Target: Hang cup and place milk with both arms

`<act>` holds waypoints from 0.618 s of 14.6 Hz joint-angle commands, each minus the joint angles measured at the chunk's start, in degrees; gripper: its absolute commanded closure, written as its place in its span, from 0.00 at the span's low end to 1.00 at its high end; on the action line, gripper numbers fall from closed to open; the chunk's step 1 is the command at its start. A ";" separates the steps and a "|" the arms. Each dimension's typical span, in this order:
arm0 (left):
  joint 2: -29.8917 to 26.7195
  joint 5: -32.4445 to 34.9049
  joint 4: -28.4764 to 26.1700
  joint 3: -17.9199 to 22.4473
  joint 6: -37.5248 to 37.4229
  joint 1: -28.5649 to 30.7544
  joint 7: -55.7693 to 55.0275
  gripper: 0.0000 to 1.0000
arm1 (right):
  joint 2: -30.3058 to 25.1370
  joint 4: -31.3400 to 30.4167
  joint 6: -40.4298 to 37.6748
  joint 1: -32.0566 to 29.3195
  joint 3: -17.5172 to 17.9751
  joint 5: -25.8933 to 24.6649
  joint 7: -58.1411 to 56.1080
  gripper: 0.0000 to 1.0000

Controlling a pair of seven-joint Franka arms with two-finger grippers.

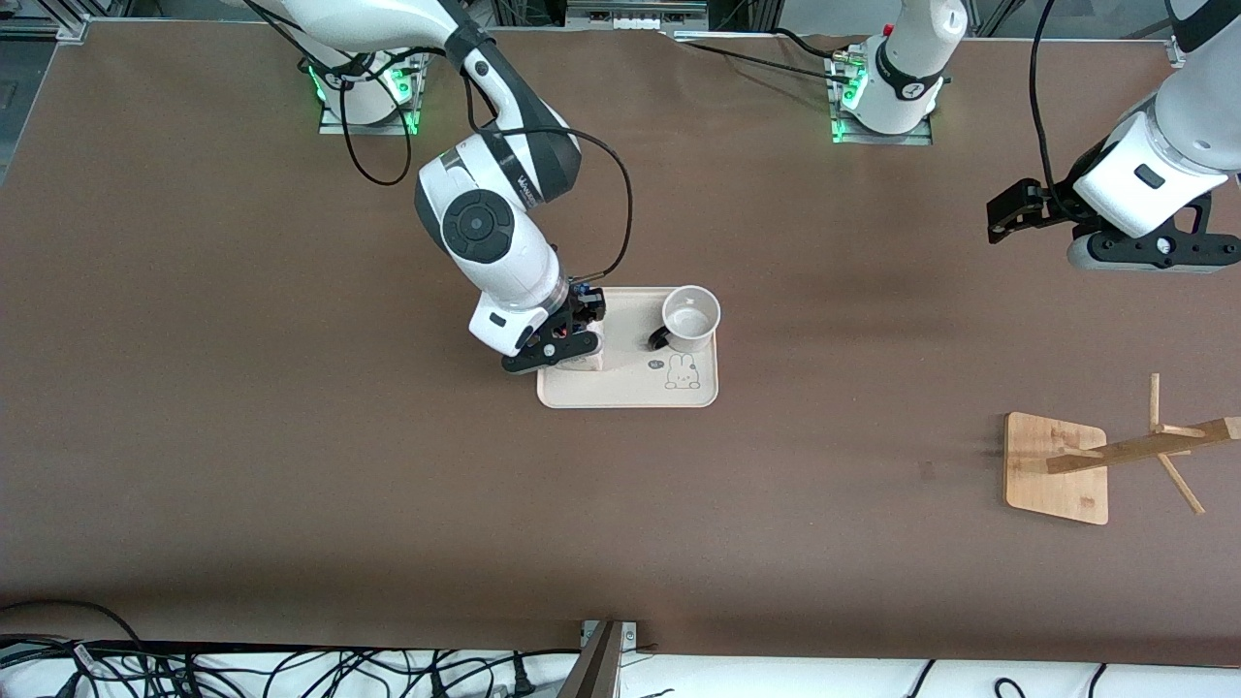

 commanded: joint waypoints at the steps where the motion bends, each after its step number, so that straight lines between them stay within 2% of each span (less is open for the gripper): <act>1: 0.45 0.70 1.55 -0.34 -1.41 0.11 0.31 0.00 | -2.62 -0.69 -2.25 0.51 -0.33 1.14 -0.25 0.64; 7: 0.45 0.70 1.55 -0.34 -1.41 0.11 0.31 0.00 | -6.84 -0.69 -7.52 0.15 -0.94 1.06 0.10 0.65; 9: 0.45 0.70 1.55 -0.34 -1.41 0.11 0.31 0.00 | -9.30 -0.60 -10.24 0.07 -3.39 0.97 0.02 0.65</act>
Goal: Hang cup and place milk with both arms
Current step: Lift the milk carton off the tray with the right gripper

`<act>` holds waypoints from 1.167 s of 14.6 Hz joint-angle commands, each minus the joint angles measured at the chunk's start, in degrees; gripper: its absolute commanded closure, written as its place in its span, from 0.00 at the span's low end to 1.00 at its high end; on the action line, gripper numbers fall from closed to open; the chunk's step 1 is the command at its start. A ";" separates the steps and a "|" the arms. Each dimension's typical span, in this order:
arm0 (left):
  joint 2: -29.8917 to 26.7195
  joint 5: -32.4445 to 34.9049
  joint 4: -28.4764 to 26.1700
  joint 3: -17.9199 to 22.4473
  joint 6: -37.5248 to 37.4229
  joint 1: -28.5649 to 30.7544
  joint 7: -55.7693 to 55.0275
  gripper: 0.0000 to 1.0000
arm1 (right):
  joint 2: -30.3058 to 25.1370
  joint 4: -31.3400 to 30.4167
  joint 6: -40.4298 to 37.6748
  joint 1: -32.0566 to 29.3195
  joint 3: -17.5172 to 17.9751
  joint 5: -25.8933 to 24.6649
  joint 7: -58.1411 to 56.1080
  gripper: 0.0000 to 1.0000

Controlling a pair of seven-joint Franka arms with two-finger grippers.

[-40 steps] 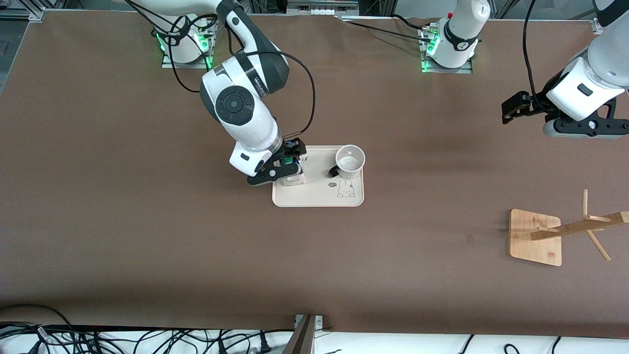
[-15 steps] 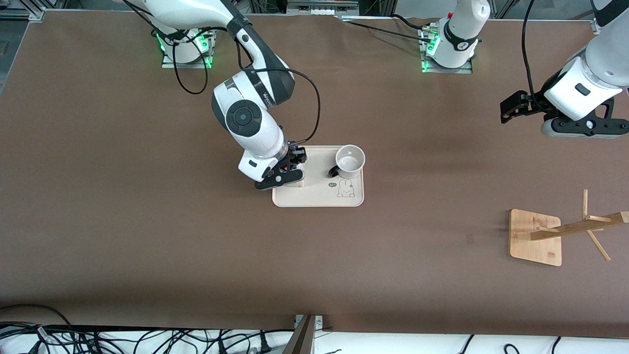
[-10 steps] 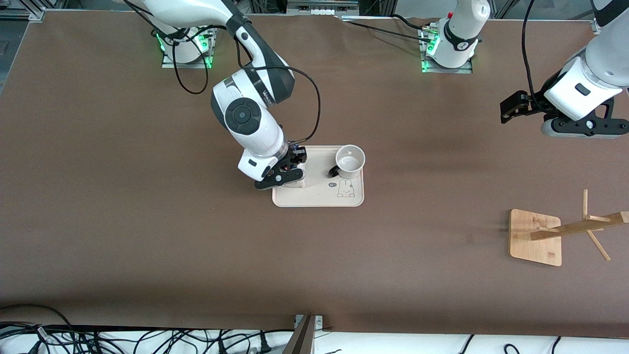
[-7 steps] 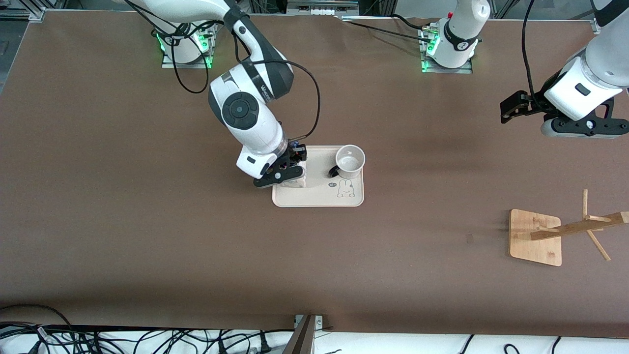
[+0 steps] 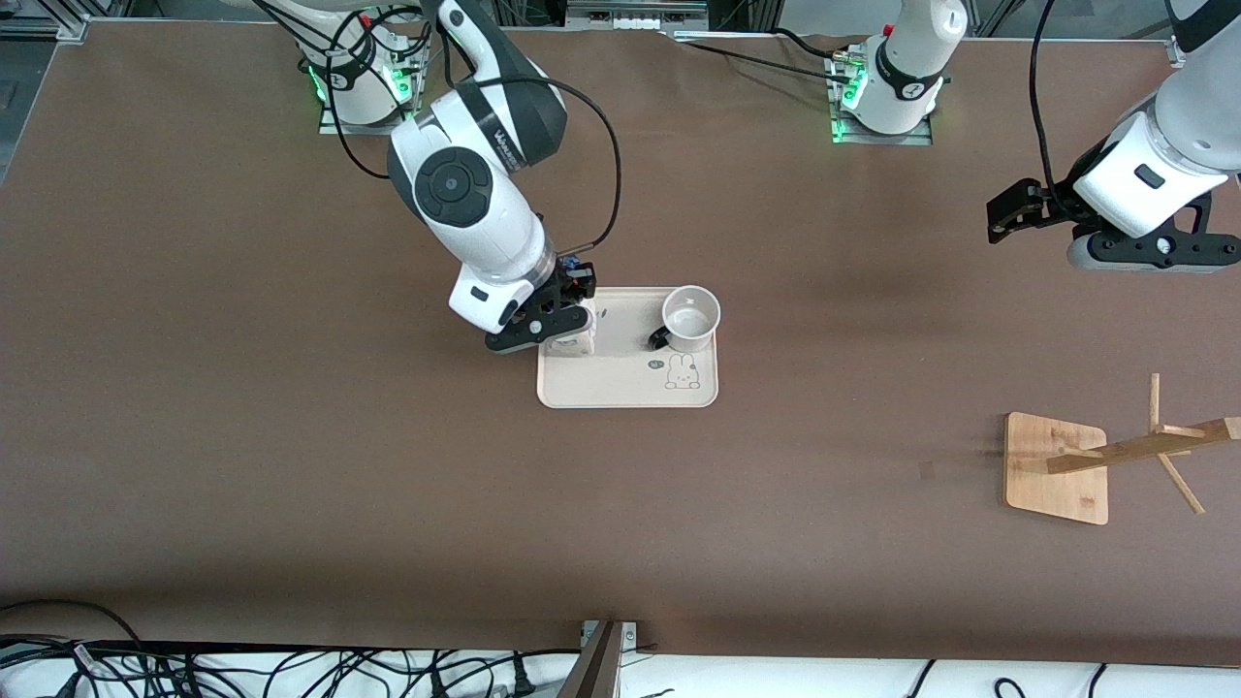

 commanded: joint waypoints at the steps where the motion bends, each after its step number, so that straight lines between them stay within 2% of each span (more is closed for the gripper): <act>1: 0.45 0.70 1.55 -0.34 -1.39 0.11 0.31 0.00 | -4.72 -0.71 -4.78 0.08 -3.55 0.97 -0.02 0.65; 7: 0.45 0.61 1.55 -0.51 -1.82 0.02 0.31 0.00 | -8.43 -0.45 -11.29 0.08 -14.70 0.09 -1.34 0.65; 8: 0.45 0.09 1.64 -1.47 -4.26 0.02 0.23 0.00 | -8.43 -0.36 -12.08 0.08 -16.81 0.18 -2.73 0.65; 10: 1.06 -1.05 1.64 -4.37 -7.18 -0.33 0.84 0.00 | -8.43 -0.45 -12.96 0.08 -20.59 0.09 -7.12 0.65; 14: 4.30 -3.25 2.69 -12.10 -7.01 -0.33 1.28 0.00 | -7.55 -0.97 -15.34 -0.62 -26.40 0.00 -18.90 0.65; 17: 9.74 -3.26 3.04 -18.68 -4.57 -0.33 6.36 0.00 | -6.24 -1.50 -15.34 -2.46 -27.91 -0.17 -21.55 0.65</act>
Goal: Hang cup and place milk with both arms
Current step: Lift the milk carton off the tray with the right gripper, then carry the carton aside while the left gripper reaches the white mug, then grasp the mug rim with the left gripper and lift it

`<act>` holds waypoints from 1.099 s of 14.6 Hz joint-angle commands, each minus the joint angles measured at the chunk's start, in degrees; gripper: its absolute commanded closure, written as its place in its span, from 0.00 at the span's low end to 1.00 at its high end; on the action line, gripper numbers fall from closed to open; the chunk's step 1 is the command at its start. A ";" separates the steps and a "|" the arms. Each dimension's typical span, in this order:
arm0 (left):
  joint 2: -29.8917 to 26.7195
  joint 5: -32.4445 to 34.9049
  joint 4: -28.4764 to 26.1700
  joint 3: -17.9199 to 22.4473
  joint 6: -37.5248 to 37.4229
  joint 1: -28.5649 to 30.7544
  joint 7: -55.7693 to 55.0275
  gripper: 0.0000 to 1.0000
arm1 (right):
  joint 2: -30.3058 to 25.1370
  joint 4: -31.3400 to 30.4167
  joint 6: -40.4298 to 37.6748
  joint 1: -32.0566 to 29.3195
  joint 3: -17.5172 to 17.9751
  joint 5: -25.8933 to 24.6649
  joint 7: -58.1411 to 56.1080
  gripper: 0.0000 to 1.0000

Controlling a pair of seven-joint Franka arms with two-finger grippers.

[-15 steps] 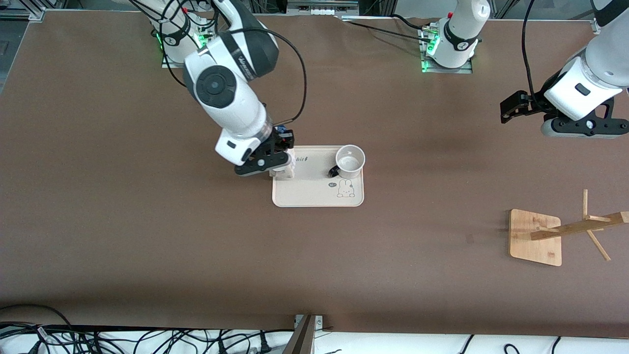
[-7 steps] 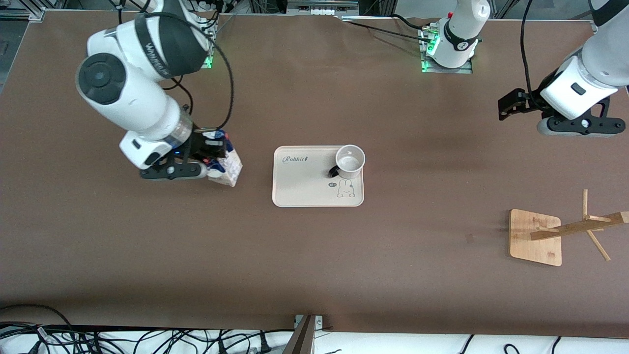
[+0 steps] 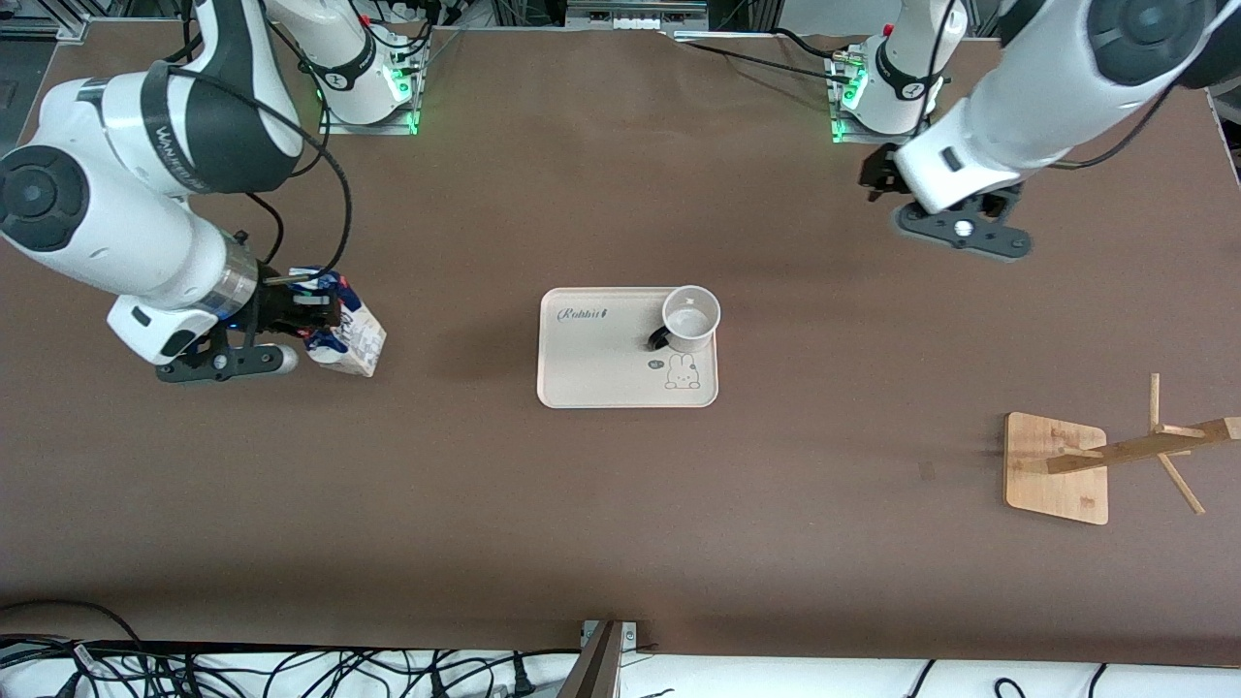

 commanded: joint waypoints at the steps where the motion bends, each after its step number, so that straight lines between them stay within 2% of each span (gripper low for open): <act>1: 6.66 -0.88 2.75 -5.01 3.22 0.40 5.43 0.00 | 1.70 -0.50 -0.29 -2.40 -0.60 -0.09 -2.86 0.65; 4: 11.84 0.34 2.14 -8.80 9.55 -2.66 5.62 0.00 | 3.47 -0.50 0.41 -4.60 -0.60 -1.58 -6.55 0.65; 5: 14.04 1.13 1.70 -8.81 11.92 -5.46 5.53 0.00 | 3.55 -0.59 0.67 -5.31 -0.60 -1.67 -7.43 0.65; 8: 20.19 9.65 1.26 -8.89 15.99 -12.77 5.62 0.00 | 3.82 -1.46 2.42 -6.72 -0.51 -1.59 -9.20 0.65; 10: 22.92 12.19 0.91 -8.81 17.82 -14.80 5.62 0.00 | 3.73 -3.83 5.14 -6.89 -0.51 -1.59 -9.20 0.65; 13: 23.73 15.90 -4.35 -8.81 27.56 -16.04 5.62 0.00 | 3.82 -5.07 7.17 -7.59 -0.60 -1.59 -12.96 0.65; 16: 23.73 20.46 -11.38 -8.89 37.58 -16.04 5.53 0.30 | 3.82 -5.95 8.58 -7.77 -0.60 -1.67 -16.04 0.65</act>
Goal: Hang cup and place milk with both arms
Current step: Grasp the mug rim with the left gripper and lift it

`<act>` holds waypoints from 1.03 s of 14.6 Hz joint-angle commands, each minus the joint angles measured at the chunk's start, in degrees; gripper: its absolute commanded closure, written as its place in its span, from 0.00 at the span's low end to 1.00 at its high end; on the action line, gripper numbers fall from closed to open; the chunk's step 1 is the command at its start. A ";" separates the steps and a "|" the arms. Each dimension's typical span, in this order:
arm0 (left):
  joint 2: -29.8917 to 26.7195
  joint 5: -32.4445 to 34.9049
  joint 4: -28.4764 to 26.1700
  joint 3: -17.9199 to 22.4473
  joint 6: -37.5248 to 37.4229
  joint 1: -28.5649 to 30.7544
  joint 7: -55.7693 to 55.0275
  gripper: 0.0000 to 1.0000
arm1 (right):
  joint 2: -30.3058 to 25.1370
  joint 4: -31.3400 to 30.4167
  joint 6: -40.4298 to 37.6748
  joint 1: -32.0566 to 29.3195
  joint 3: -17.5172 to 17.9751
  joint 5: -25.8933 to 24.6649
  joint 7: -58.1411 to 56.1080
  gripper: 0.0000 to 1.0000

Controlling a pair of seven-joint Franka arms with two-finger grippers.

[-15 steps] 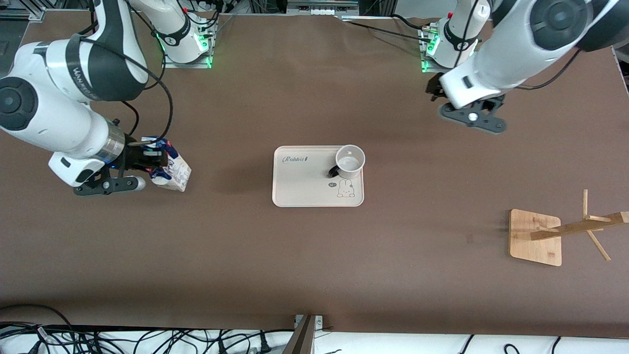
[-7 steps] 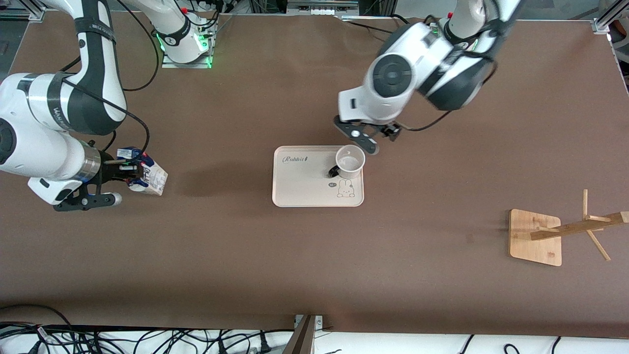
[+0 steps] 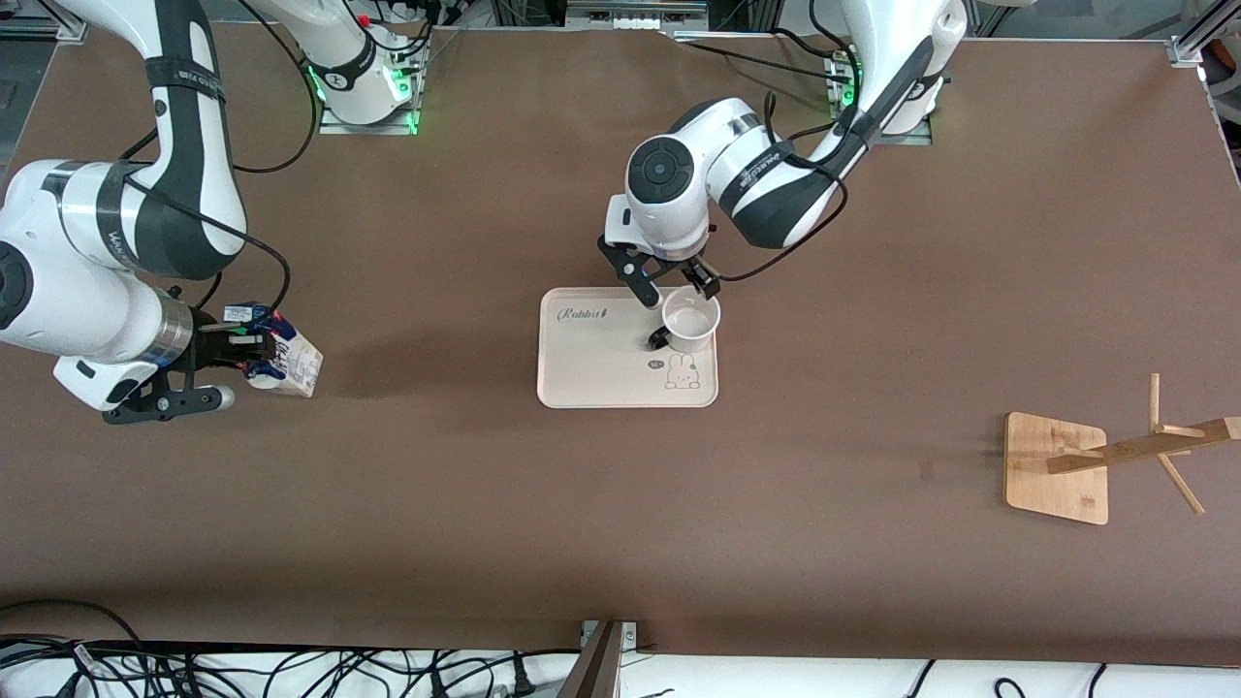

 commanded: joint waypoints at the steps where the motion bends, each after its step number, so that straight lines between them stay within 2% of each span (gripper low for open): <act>1: -1.17 4.45 -6.35 -0.09 8.67 0.25 1.09 0.33 | -0.74 -1.17 1.32 -0.54 0.12 -0.67 -4.58 0.65; 2: -0.38 5.94 -7.23 -0.09 11.75 0.34 0.92 0.43 | -0.74 -1.17 1.41 -0.89 0.20 -0.41 -5.81 0.65; 3: 0.67 6.13 -7.33 -0.09 13.61 0.34 0.48 0.48 | -0.74 -1.17 1.41 -0.98 0.21 -0.06 -6.52 0.65; 5: 1.38 7.62 -7.33 -0.09 14.33 0.34 0.48 0.64 | -0.30 -1.60 0.89 -1.15 0.29 1.34 -6.62 0.65; 6: 1.47 9.11 -7.33 -0.09 14.33 0.52 0.65 0.66 | -0.13 -2.65 1.06 -1.33 0.29 3.09 -7.14 0.65; 7: 1.64 9.65 -7.24 -0.09 14.33 0.61 1.00 0.72 | 0.92 -3.27 1.41 -1.68 0.29 5.02 -8.19 0.65; 9: 2.87 9.65 -7.15 -0.09 14.24 0.26 1.01 0.97 | 2.77 -3.45 1.15 -2.29 0.29 8.45 -10.30 0.65; 10: 2.96 9.65 -7.15 -0.09 14.07 0.34 1.01 1.00 | 3.12 -3.45 0.89 -2.30 0.29 8.73 -11.00 0.65; 15: 2.27 8.34 -4.17 -0.26 11.36 0.08 -0.05 1.00 | 4.26 -3.45 0.62 -2.38 0.29 8.73 -12.86 0.65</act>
